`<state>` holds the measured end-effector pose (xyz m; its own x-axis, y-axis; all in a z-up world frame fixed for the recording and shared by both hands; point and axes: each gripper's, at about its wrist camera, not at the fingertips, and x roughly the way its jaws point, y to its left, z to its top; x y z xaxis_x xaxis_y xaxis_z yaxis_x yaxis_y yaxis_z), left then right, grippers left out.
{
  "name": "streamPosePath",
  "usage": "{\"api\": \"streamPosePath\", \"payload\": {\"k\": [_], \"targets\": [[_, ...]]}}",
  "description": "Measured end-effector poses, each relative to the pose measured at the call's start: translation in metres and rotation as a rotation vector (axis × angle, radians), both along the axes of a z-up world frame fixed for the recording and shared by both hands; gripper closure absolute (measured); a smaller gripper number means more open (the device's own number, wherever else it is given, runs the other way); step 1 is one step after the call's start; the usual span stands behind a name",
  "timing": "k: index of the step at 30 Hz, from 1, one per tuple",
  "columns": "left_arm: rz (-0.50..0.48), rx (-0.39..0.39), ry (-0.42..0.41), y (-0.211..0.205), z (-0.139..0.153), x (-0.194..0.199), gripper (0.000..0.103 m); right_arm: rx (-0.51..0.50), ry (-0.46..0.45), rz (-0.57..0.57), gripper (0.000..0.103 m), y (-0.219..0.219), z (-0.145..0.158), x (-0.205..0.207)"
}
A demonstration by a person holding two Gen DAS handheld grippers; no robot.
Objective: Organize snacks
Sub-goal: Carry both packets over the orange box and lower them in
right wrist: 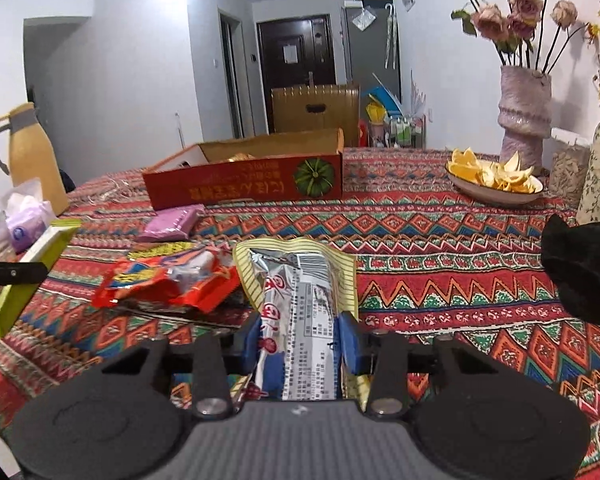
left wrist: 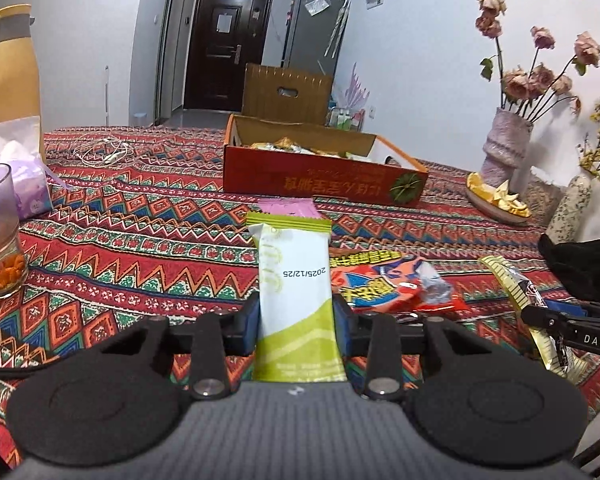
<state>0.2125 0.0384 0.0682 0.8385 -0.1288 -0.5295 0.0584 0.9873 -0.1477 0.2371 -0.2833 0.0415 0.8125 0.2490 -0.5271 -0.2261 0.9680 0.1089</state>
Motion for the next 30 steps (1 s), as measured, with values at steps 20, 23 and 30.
{"api": "streamPosePath", "payload": {"k": [20, 23, 30], "targets": [[-0.019, 0.024, -0.034, 0.002, 0.021, 0.044, 0.066, -0.045, -0.041, 0.034, 0.063, 0.009, 0.022, 0.036], [-0.026, 0.034, -0.047, 0.003, 0.033, 0.069, 0.066, -0.060, -0.058, 0.069, 0.063, 0.013, 0.033, 0.062], [-0.049, 0.006, -0.083, 0.015, 0.061, 0.154, 0.066, -0.071, -0.126, 0.145, 0.063, 0.022, 0.073, 0.138]]}}
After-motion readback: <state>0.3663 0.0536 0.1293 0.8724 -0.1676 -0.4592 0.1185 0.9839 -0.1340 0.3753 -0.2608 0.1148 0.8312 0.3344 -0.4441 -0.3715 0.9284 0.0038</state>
